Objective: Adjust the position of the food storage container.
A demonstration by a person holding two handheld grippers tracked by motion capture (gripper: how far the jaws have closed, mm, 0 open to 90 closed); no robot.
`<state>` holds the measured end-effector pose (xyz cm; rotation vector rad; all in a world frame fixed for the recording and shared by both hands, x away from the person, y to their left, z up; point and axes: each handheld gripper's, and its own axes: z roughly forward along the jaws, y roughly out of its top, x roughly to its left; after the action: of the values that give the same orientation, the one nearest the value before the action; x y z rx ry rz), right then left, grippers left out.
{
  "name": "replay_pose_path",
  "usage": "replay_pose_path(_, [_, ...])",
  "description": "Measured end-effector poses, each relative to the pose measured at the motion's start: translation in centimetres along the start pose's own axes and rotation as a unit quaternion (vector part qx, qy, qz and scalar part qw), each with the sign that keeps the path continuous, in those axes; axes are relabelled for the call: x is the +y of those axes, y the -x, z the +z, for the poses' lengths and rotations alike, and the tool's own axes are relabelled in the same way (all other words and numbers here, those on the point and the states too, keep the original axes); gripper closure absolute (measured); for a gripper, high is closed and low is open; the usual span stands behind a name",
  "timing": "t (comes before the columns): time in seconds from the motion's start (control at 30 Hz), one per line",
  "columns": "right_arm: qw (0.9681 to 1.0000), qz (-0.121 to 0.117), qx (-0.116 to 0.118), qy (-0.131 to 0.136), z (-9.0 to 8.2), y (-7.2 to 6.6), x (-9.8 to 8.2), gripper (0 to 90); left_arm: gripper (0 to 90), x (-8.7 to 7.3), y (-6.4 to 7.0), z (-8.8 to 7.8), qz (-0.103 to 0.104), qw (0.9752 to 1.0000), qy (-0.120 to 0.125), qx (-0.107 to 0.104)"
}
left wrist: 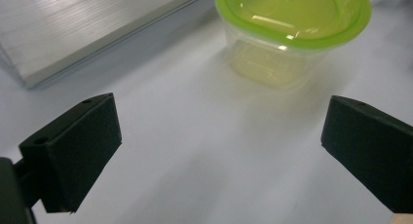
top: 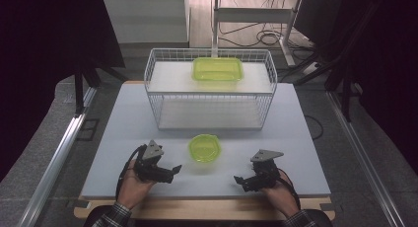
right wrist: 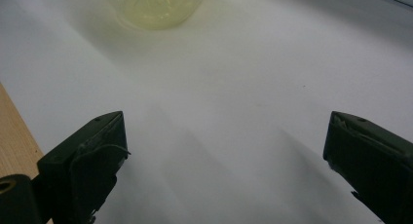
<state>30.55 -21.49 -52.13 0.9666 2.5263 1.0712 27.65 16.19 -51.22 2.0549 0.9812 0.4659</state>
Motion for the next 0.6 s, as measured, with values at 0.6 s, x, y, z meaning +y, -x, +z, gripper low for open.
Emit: replay_pose_path(0.6, [0.9999, 0.009, -0.004, 0.01, -0.2, 0.2, 0.0, 1.7, 0.0, -2.1, 0.6, -0.9, 0.024, 0.9986, -0.032, 0.033])
